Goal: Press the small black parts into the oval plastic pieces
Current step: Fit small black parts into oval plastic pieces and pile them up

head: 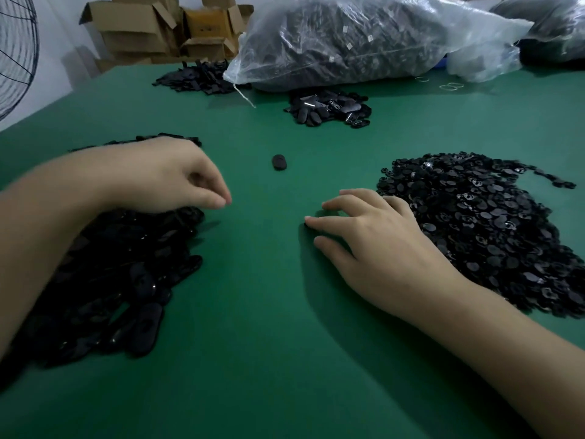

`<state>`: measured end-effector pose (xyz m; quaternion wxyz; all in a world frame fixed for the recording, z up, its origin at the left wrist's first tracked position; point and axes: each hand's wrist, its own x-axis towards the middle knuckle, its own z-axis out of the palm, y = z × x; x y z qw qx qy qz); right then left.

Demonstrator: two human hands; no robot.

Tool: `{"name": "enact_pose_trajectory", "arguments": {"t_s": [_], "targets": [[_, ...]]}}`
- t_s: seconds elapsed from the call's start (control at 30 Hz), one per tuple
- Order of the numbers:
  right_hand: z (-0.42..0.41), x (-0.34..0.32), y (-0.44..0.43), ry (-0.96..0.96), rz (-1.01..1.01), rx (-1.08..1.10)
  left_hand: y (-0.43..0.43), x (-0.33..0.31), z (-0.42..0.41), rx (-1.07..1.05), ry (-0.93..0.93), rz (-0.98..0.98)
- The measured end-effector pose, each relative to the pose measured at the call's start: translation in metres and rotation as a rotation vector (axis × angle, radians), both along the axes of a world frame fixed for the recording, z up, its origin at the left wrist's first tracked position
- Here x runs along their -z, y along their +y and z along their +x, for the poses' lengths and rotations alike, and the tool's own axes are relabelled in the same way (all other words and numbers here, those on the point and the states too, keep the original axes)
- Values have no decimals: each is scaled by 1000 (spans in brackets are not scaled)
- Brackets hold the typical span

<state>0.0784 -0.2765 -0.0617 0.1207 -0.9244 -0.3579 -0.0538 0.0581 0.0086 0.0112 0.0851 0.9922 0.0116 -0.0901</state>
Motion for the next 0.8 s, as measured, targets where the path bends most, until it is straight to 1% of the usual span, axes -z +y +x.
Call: {"name": "enact_pose_trajectory", "arguments": {"t_s": [0.1,0.17,0.27,0.33,0.5,0.63,0.73,0.8], "targets": [[2,-1,-1,-33,55,19,12,1,-16,-3,-82,35],[4,-1,-1,-32,89,33,17,6,-18,3,-119,109],[7,0,-2,-23,133,47,23,13,-16,16,-113,272],[9,0,-2,-18,161,56,26,18,-14,-5,-96,308],[12,0,-2,19,204,54,26,25,-12,-28,-185,256],[12,-2,-2,57,234,40,19,25,-12,-34,-217,197],[11,-2,-2,53,230,21,16,24,-14,-48,-239,167],[11,-1,-1,45,262,-9,14,22,-15,-31,-262,139]]}}
